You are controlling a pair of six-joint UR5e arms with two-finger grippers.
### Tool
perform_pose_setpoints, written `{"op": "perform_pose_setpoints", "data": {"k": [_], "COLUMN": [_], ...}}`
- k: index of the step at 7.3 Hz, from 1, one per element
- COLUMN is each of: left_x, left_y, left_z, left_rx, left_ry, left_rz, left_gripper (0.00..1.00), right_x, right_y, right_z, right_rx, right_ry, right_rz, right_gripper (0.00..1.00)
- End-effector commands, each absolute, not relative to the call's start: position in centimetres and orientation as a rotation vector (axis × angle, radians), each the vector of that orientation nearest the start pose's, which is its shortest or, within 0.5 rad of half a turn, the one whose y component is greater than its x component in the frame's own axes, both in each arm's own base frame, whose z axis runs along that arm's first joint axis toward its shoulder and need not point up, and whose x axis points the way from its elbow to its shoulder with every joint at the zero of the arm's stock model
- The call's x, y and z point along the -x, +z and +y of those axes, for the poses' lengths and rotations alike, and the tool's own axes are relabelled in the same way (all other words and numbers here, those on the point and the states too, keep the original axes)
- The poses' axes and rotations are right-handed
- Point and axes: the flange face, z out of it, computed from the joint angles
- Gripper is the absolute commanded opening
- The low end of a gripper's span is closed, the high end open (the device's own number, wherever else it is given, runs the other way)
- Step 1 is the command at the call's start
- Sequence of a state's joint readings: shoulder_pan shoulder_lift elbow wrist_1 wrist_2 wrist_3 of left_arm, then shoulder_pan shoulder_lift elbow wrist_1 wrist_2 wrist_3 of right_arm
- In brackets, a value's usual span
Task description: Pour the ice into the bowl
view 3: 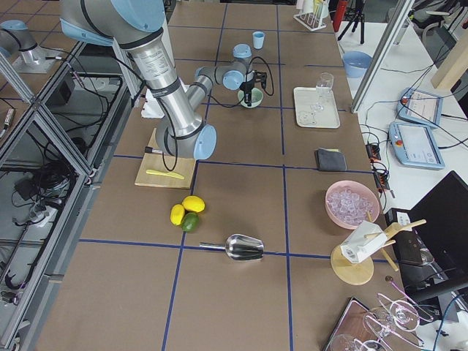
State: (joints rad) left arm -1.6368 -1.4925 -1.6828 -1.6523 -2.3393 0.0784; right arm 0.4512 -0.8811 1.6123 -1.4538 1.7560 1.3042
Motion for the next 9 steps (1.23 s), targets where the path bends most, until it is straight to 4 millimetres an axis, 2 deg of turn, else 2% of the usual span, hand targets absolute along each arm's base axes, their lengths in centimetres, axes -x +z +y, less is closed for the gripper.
{"op": "perform_pose_setpoints", "data": {"k": [1, 2, 3, 4, 5, 6, 8, 9], "left_x": [9.5, 9.5, 9.5, 9.5, 9.5, 9.5, 9.4, 9.3], "left_y": [63.3, 63.3, 63.3, 63.4, 63.4, 63.4, 63.3, 63.2], "left_z": [-46.1, -46.1, -46.1, -46.1, -46.1, -46.1, -46.2, -46.2], "left_rx": [-0.166, -0.164, -0.164, -0.16, -0.161, -0.161, -0.164, -0.164], "left_ry": [0.056, 0.056, 0.056, 0.054, 0.055, 0.055, 0.057, 0.058], "left_rz": [0.758, 0.758, 0.758, 0.758, 0.758, 0.758, 0.759, 0.77], "left_gripper": [1.0, 1.0, 1.0, 1.0, 1.0, 1.0, 1.0, 1.0], "right_x": [56.5, 54.0, 50.1, 46.4, 42.7, 40.1, 35.5, 33.0], "right_y": [20.3, 18.6, 16.7, 16.2, 17.8, 19.0, 24.4, 28.8], "right_z": [-41.1, -41.2, -41.9, -42.8, -43.8, -44.8, -45.9, -46.4], "right_rx": [-0.153, -0.156, -0.134, -0.111, -0.094, -0.091, -0.126, -0.135], "right_ry": [0.101, 0.109, 0.133, 0.155, 0.165, 0.099, 0.003, -0.041], "right_rz": [-0.886, -0.907, -0.911, -0.924, -0.933, -0.944, -0.902, -0.882], "right_gripper": [0.0, 0.0, 0.0, 0.0, 0.0, 0.0, 0.0, 0.0]}}
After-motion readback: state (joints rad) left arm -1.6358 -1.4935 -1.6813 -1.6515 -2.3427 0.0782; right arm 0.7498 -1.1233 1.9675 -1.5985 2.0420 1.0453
